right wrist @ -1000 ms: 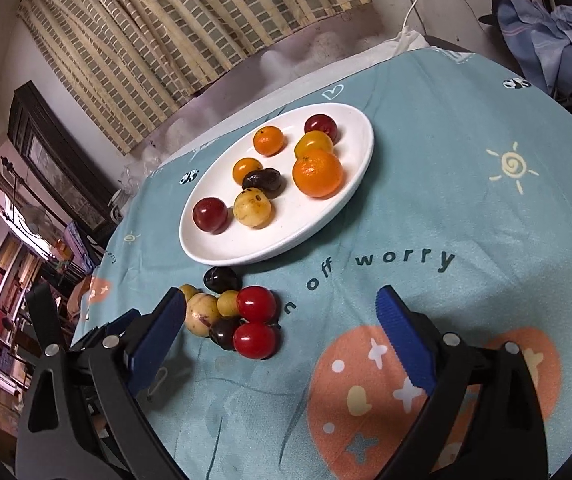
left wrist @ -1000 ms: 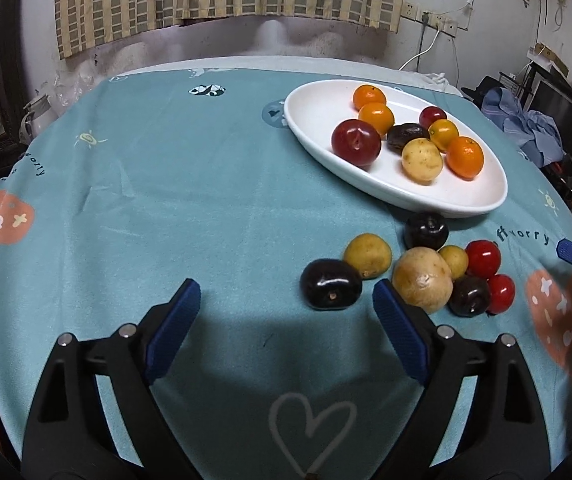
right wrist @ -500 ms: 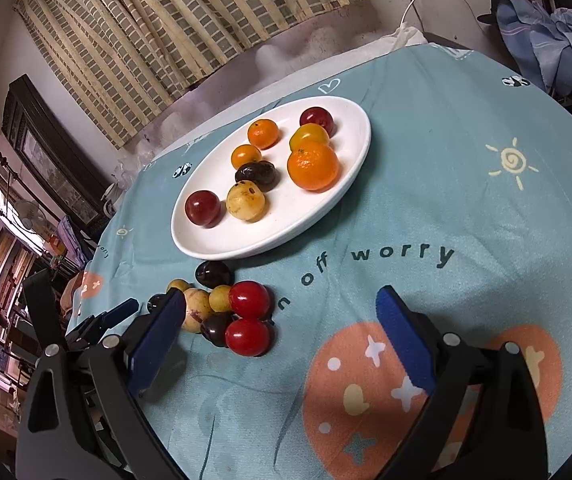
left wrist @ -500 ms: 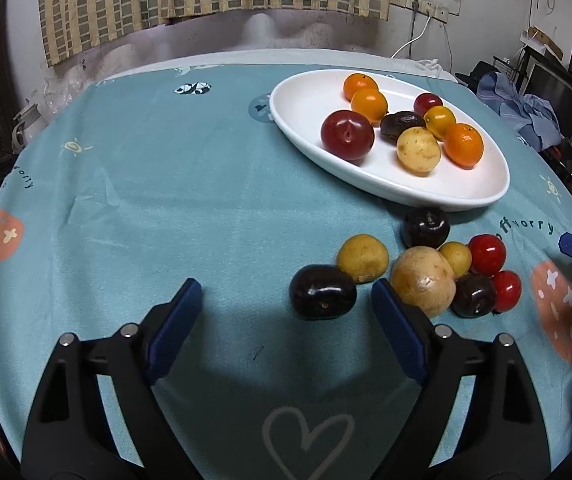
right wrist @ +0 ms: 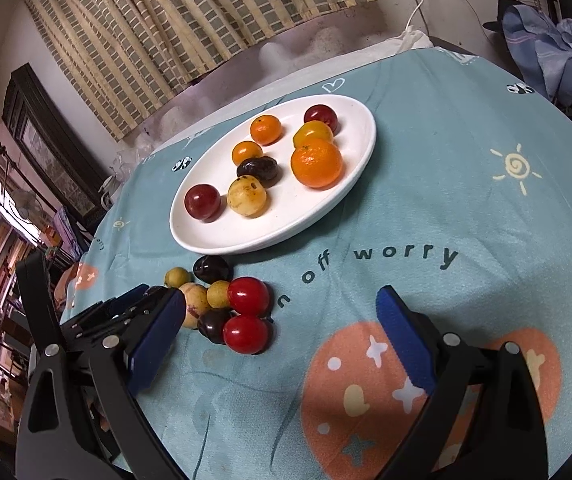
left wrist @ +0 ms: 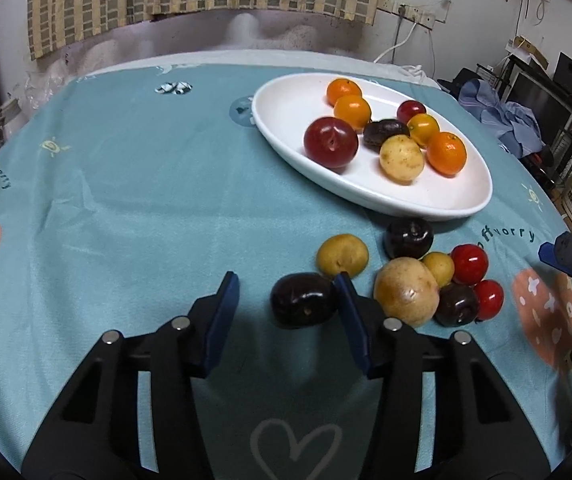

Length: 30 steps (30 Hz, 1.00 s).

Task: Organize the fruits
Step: 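Grasp the dark plum with the left gripper while the right gripper approaches the red apples, then grasp the red apple with the right gripper while the left gripper holds the plum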

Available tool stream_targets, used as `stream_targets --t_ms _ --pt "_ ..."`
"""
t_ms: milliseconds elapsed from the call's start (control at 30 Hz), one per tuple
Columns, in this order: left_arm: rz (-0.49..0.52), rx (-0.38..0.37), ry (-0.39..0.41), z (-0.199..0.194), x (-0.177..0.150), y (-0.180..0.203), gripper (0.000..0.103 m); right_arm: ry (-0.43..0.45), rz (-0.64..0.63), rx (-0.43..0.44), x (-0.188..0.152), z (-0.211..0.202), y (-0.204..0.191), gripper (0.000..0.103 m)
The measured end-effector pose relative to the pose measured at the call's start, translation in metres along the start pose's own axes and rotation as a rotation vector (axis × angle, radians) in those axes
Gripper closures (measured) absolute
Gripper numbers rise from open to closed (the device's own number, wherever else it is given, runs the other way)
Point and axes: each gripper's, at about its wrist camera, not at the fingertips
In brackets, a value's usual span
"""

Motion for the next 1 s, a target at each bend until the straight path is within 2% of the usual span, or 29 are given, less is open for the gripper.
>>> stream_targets --t_ms 33,167,400,500,667,733,800,833,867,933,1000 --pt "0.003 -0.009 -0.003 0.000 0.000 0.001 0.063 -0.001 -0.004 -0.003 0.000 0.001 0.000 0.007" --pt "0.022 -0.018 -0.009 0.001 -0.001 0.005 0.070 -0.014 -0.008 -0.014 -0.001 0.004 0.000 0.007" --pt "-0.008 0.015 -0.002 -0.002 -0.003 -0.007 0.070 -0.060 -0.122 -0.050 -0.008 0.012 -0.014 0.007" --pt "-0.033 0.004 -0.007 -0.001 -0.003 -0.013 0.070 -0.101 -0.196 -0.096 -0.016 0.021 -0.024 0.007" --pt "-0.031 0.004 -0.009 0.000 -0.003 -0.013 0.070 -0.144 -0.289 -0.223 -0.023 0.035 -0.026 0.007" --pt "-0.032 0.003 -0.010 -0.001 -0.004 -0.013 0.070 -0.126 -0.299 -0.261 -0.021 0.033 -0.020 0.007" --pt "-0.030 0.005 -0.010 -0.001 -0.004 -0.013 0.070 -0.061 -0.283 -0.322 -0.013 0.021 -0.012 0.007" --pt "-0.030 0.005 -0.010 -0.001 -0.004 -0.013 0.070 -0.030 -0.275 -0.319 -0.010 0.015 -0.010 0.007" --pt "-0.030 0.005 -0.010 0.000 -0.004 -0.013 0.070 -0.010 -0.257 -0.274 -0.007 0.008 -0.008 0.007" --pt "-0.030 0.004 -0.010 0.000 -0.004 -0.013 0.070 -0.008 -0.258 -0.230 -0.008 0.006 -0.008 0.008" --pt "-0.029 0.006 -0.010 0.000 -0.004 -0.013 0.070 -0.034 -0.293 -0.213 -0.011 0.012 -0.011 0.020"
Point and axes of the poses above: each gripper's, at about its wrist camera, not at the fingertips, and z roughly the way its jaws point, y to its right, x to its top, and after that the axes turned 8 degrees about x, right-handed
